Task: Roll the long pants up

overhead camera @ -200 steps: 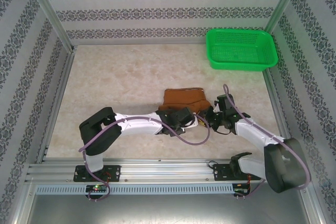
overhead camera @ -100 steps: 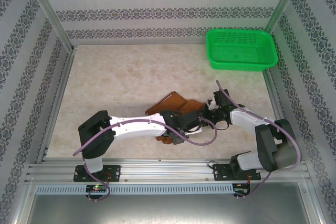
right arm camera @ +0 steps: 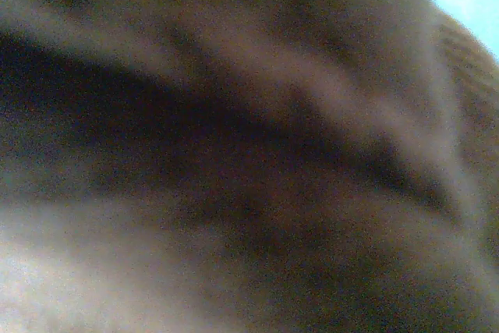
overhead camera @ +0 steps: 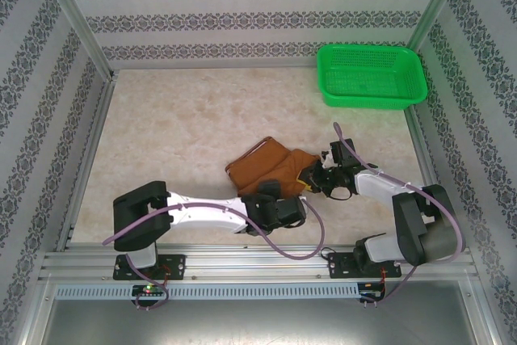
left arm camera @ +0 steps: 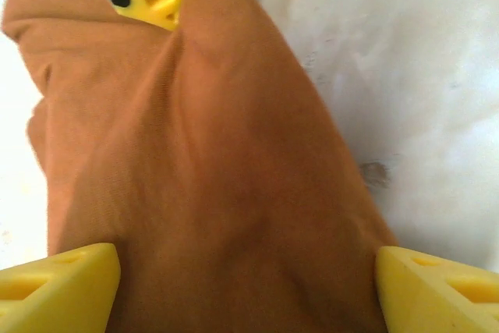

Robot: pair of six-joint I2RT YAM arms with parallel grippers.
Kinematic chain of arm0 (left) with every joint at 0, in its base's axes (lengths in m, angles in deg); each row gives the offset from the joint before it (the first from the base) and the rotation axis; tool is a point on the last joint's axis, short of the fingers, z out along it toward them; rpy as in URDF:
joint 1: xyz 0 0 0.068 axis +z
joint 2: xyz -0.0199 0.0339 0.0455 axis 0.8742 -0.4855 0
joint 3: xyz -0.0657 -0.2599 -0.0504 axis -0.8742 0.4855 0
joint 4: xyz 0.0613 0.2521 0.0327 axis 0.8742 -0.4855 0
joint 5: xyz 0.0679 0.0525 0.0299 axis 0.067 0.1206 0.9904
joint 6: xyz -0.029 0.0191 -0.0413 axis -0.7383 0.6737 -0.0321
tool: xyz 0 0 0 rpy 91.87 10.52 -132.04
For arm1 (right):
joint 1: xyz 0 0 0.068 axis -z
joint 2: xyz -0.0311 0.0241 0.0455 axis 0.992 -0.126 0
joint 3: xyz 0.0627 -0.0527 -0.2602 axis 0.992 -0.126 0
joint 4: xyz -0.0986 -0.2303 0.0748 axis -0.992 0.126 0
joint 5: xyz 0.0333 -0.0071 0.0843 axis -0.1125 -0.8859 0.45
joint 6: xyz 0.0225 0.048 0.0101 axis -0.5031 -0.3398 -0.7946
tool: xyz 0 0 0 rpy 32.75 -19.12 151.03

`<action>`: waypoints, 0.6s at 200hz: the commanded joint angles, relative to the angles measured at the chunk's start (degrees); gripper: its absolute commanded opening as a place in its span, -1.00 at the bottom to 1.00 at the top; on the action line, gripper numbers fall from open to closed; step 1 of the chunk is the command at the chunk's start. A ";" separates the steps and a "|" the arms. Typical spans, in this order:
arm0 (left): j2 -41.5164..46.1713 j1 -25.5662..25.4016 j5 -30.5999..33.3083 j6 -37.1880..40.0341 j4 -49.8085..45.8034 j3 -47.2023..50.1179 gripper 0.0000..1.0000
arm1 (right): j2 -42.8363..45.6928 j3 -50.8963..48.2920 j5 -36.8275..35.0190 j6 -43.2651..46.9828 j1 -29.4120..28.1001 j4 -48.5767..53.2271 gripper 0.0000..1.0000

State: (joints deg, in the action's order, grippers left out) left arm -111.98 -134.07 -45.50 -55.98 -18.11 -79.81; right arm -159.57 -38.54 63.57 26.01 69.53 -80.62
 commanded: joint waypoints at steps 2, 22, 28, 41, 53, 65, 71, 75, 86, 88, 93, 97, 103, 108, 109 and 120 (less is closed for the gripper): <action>-2.98 0.01 9.36 7.31 9.65 -0.07 0.70 | -1.52 -2.16 -1.66 -2.23 0.42 -2.41 -1.00; -5.61 0.41 8.73 8.36 11.41 -0.68 0.71 | -1.44 -2.16 -1.40 -2.60 0.16 -2.91 -1.00; -6.38 0.80 7.88 8.39 11.42 -0.94 0.71 | -1.31 -2.16 -1.16 -2.63 0.08 -3.04 -1.00; -8.43 2.17 7.97 7.58 11.07 -2.08 0.72 | -1.09 -2.15 -0.33 -2.69 -0.17 -3.08 -1.00; -10.66 4.49 8.10 6.29 9.60 -3.66 0.73 | -0.73 -2.55 1.41 -2.93 -0.16 -4.13 -1.00; -13.28 7.52 8.95 4.92 7.75 -5.70 0.73 | -0.05 -3.31 3.32 -3.64 -0.16 -5.01 -1.00; -14.50 9.54 9.05 3.30 5.81 -7.19 0.73 | 0.62 -3.76 3.94 -3.85 -0.21 -5.19 -1.00; -15.18 10.91 8.69 2.43 4.51 -8.12 0.73 | 1.14 -3.95 4.23 -3.86 -0.11 -4.98 -1.00; -16.99 14.59 7.75 -0.53 0.92 -10.70 0.68 | 2.79 -4.42 4.96 -3.75 -0.07 -4.42 -1.00; -17.33 15.31 7.54 -1.08 0.28 -11.21 0.67 | 3.07 -4.46 5.15 -3.77 0.00 -4.38 -1.00; -18.02 17.00 6.21 -1.95 -0.90 -12.02 0.64 | 3.60 -4.57 5.93 -3.62 -0.03 -4.29 -1.00; -18.43 18.05 5.04 -2.19 -1.29 -12.28 0.58 | 4.09 -4.54 6.60 -3.47 0.00 -4.10 -1.00; -19.03 19.92 3.48 -2.50 -1.93 -12.66 0.39 | 4.77 -4.42 7.01 -3.33 -0.03 -3.32 -1.00; -19.81 21.34 2.90 -3.08 -2.62 -13.24 -0.04 | 5.43 -4.59 7.27 -3.31 0.04 -3.14 -1.00; -19.98 21.61 2.80 -3.14 -2.79 -13.35 -0.11 | 5.55 -4.61 7.35 -3.32 0.04 -3.11 -1.00; -21.58 24.28 0.81 -3.80 -4.51 -14.83 -0.83 | 6.90 -4.28 8.06 -2.61 0.06 -1.97 -1.00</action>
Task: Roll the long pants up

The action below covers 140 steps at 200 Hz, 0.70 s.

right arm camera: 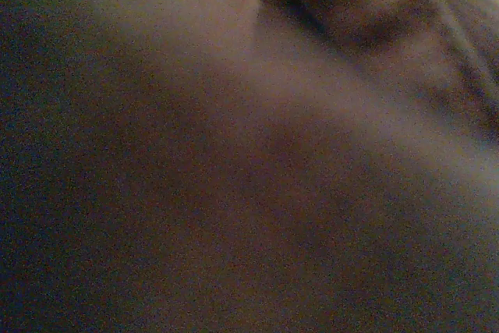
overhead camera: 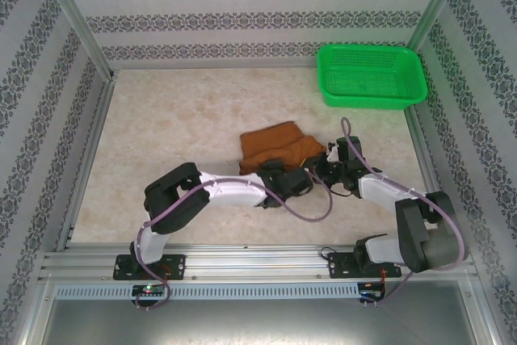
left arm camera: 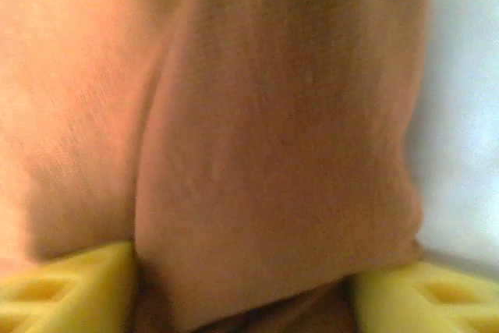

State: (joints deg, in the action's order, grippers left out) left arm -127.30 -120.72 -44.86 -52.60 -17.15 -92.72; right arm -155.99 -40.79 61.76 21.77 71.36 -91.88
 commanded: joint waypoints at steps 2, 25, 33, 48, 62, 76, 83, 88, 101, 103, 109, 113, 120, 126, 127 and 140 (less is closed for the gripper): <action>-6.52 11.39 0.19 -7.33 -5.55 -2.12 -0.99 | 3.50 -1.95 9.87 1.77 -1.74 9.70 -1.00; -5.65 12.15 -2.20 -5.08 -3.48 -0.16 -1.00 | 4.86 -1.82 9.75 2.50 -1.33 11.30 -1.00; -4.32 11.77 -6.02 -5.62 -4.57 0.43 -1.00 | 4.67 -1.87 10.12 2.80 -0.99 11.21 -1.00; -2.19 9.42 -11.83 -7.42 -7.30 1.01 -1.00 | 4.14 -2.20 8.71 3.50 0.19 12.05 -1.00; -1.54 5.74 -16.94 -9.35 -12.58 -1.04 -1.00 | 3.05 -1.01 6.96 7.22 0.68 15.01 -1.00; -1.03 0.97 -23.41 -10.31 -18.03 -3.80 -1.00 | 0.69 1.38 5.09 10.96 0.87 19.14 -1.00; -0.52 -1.35 -24.92 -10.55 -19.91 -4.84 -1.00 | -0.63 2.54 3.65 12.31 0.94 20.87 -1.00; -0.30 -2.65 -26.72 -10.59 -21.57 -5.75 -1.00 | -1.32 3.50 2.30 13.50 0.87 22.21 -1.00; 0.45 -4.90 -30.20 -11.56 -24.76 -8.25 -1.00 | -2.87 6.06 -2.07 16.50 0.84 26.46 -1.00; 0.58 -5.11 -30.96 -11.59 -25.21 -8.58 -1.00 | -3.08 6.55 -2.88 16.89 0.85 27.16 -1.00; 0.94 -5.55 -33.21 -11.86 -26.48 -9.58 -1.00 | -3.54 8.01 -5.55 18.04 0.85 29.35 -0.84; 1.17 -5.68 -34.36 -12.29 -27.17 -10.20 -1.00 | -3.65 8.83 -7.30 18.60 0.85 30.34 -0.70; 1.84 -5.71 -36.74 -13.00 -27.88 -11.05 -1.00 | -3.50 9.70 -9.01 19.40 1.01 30.93 -0.25; 2.45 -5.63 -39.21 -13.18 -28.63 -11.74 -1.00 | -2.88 10.45 -10.46 19.85 1.17 31.52 0.00; 2.55 -5.63 -39.54 -13.18 -28.75 -11.86 -1.00 | -2.81 10.63 -10.76 19.91 1.23 31.62 0.03; 3.48 -5.55 -42.34 -13.85 -30.21 -13.47 -1.00 | 0.18 12.00 -13.58 20.05 1.61 32.04 0.37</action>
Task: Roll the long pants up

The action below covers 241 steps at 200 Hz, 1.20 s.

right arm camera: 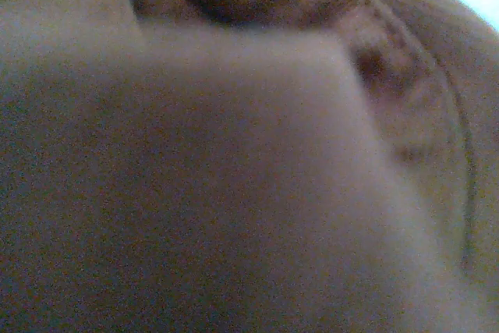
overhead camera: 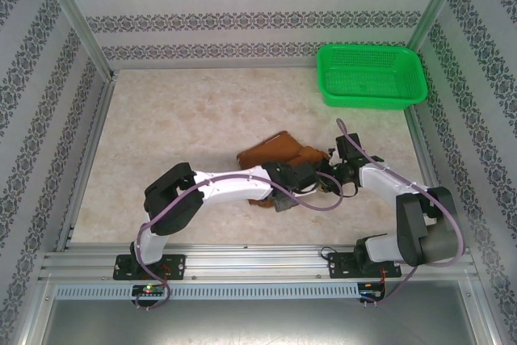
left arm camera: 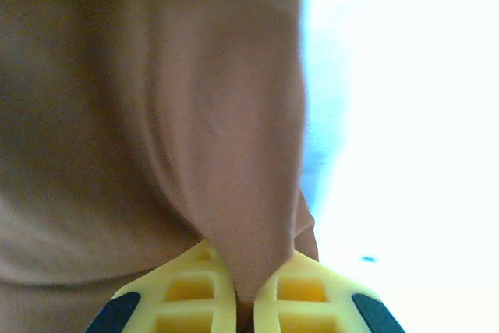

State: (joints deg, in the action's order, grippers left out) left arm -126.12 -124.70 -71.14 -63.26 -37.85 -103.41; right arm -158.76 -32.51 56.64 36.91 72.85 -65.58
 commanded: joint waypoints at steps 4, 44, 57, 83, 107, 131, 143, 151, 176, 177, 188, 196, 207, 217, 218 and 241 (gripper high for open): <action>2.39 -1.41 -17.29 -3.13 -10.05 -3.28 -1.00 | 4.39 4.15 -9.18 4.85 0.24 5.77 0.48; 4.58 3.01 -30.41 -6.54 -8.20 -1.98 -1.00 | 14.02 10.38 -19.07 3.49 1.32 13.29 0.75; 6.03 5.32 -36.73 -9.05 -5.09 0.06 -1.00 | 16.93 10.64 -21.77 2.13 2.42 15.71 0.75; 8.02 9.46 -49.04 -15.14 2.44 4.22 -1.00 | 20.57 9.87 -21.28 1.19 4.02 16.86 0.76; 9.41 12.93 -58.49 -22.44 11.24 8.52 -1.00 | 21.37 9.98 -18.84 1.58 3.74 18.90 0.75; 10.07 15.48 -64.65 -29.60 19.53 11.65 -1.00 | 24.51 9.92 -17.86 1.01 3.42 20.97 0.76; 10.37 16.52 -67.23 -34.68 24.76 13.64 -1.00 | 26.73 9.57 -17.31 0.18 3.40 20.95 0.77; 10.57 17.54 -68.34 -38.17 28.15 14.99 -1.00 | 27.95 9.30 -16.66 -0.44 3.45 20.75 0.77; 12.08 20.40 -69.80 -51.39 42.93 20.37 -1.00 | 30.39 8.77 -14.00 -1.96 3.42 20.45 0.77; 12.13 20.50 -69.82 -51.87 43.44 20.57 -1.00 | 30.42 8.73 -13.88 -1.99 3.41 20.46 0.77; 12.53 21.43 -69.43 -56.55 49.37 22.84 -1.00 | 30.57 8.39 -12.17 -2.53 3.34 20.18 0.77; 12.93 22.26 -68.02 -59.06 51.62 24.20 -1.00 | 30.62 7.86 -11.19 -3.09 3.28 19.72 0.77; 13.24 23.40 -66.65 -65.42 60.04 27.60 -1.00 | 30.71 6.92 -10.17 -3.72 3.08 18.85 0.77; 13.16 24.50 -64.77 -70.78 67.33 30.65 -1.00 | 30.57 6.13 -9.42 -4.03 2.85 17.89 0.77; 13.12 24.61 -64.62 -71.41 68.29 30.99 -1.00 | 30.55 6.05 -9.31 -4.04 2.82 17.81 0.77; 11.31 26.33 -61.77 -81.20 83.37 36.62 -1.00 | 29.66 4.57 -8.23 -5.26 1.59 15.39 0.77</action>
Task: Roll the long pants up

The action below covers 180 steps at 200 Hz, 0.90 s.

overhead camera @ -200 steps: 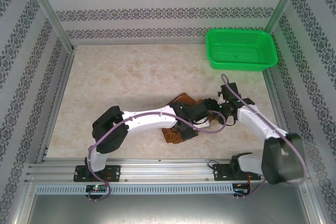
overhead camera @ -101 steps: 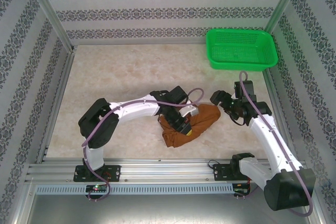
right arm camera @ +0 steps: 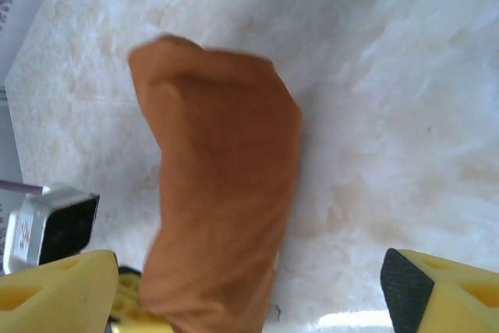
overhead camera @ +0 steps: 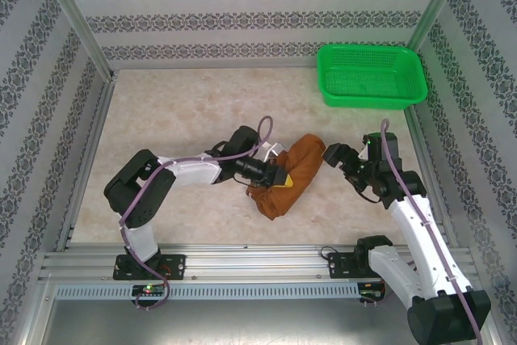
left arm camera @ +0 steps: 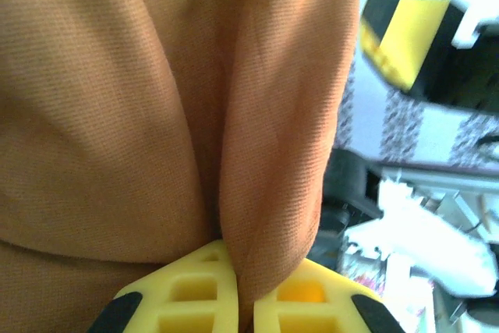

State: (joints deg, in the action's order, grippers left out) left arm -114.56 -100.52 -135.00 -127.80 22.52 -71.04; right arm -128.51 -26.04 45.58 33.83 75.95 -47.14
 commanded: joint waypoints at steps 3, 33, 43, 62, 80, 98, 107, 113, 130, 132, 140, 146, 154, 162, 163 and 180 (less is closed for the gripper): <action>-0.47 2.26 2.47 -17.37 24.08 4.78 -1.00 | -0.74 -2.05 2.76 -2.35 -1.80 -3.41 0.77; -3.62 2.56 5.85 -25.58 37.17 9.08 -1.00 | -3.86 -3.06 2.92 -3.53 -4.40 -7.21 0.78; -5.26 2.65 6.52 -29.01 42.85 10.01 -1.00 | -5.22 -3.14 3.21 -3.64 -5.31 -8.71 0.78; -8.64 2.66 7.95 -35.92 54.00 10.88 -1.00 | -8.30 -3.43 4.51 -4.29 -6.42 -12.12 0.81; -11.04 2.64 9.16 -40.81 60.63 11.61 -1.00 | -11.44 -4.20 6.45 -4.92 -6.81 -15.65 0.95; -9.57 2.65 10.30 -40.38 60.74 12.80 -1.00 | -14.58 -4.29 8.35 -4.30 -7.09 -17.64 0.95; -8.38 2.66 10.77 -40.15 60.74 13.22 -1.00 | -15.57 -4.50 8.76 -4.21 -7.23 -18.57 0.95; -7.38 2.62 11.12 -39.74 60.74 13.33 -1.00 | -16.14 -4.84 9.17 -4.33 -7.31 -19.72 0.95; -5.63 2.75 11.12 -39.75 60.74 12.71 -1.00 | -17.90 -5.26 11.05 -4.78 -7.32 -22.23 0.95; -5.40 2.75 11.00 -39.75 60.74 12.48 -1.00 | -18.13 -5.26 11.33 -4.77 -7.34 -22.44 0.95; -4.91 2.73 10.52 -39.72 60.69 11.72 -1.00 | -18.63 -5.17 11.79 -4.82 -7.40 -22.98 0.95; -4.89 2.73 9.96 -39.92 60.74 11.24 -1.00 | -18.86 -5.08 11.93 -4.95 -7.45 -23.46 0.95; -4.84 2.75 9.75 -40.58 60.74 10.87 -1.00 | -19.16 -5.08 12.04 -5.00 -7.53 -24.12 0.95; -4.84 2.83 9.90 -40.80 60.75 11.14 -1.00 | -19.46 -5.17 12.35 -5.09 -7.57 -25.19 0.95; -4.79 2.83 9.92 -40.85 60.74 11.20 -1.00 | -19.47 -5.21 12.43 -5.13 -7.59 -25.34 0.95; -4.63 2.83 10.21 -41.20 60.83 12.13 -1.00 | -21.14 -5.55 13.45 -5.81 -7.61 -28.25 0.95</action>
State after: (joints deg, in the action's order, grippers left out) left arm -122.25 -98.08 -124.40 -166.86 75.09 -58.06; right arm -147.75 -30.70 56.34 29.22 69.35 -69.96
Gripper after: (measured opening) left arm 0.078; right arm 0.976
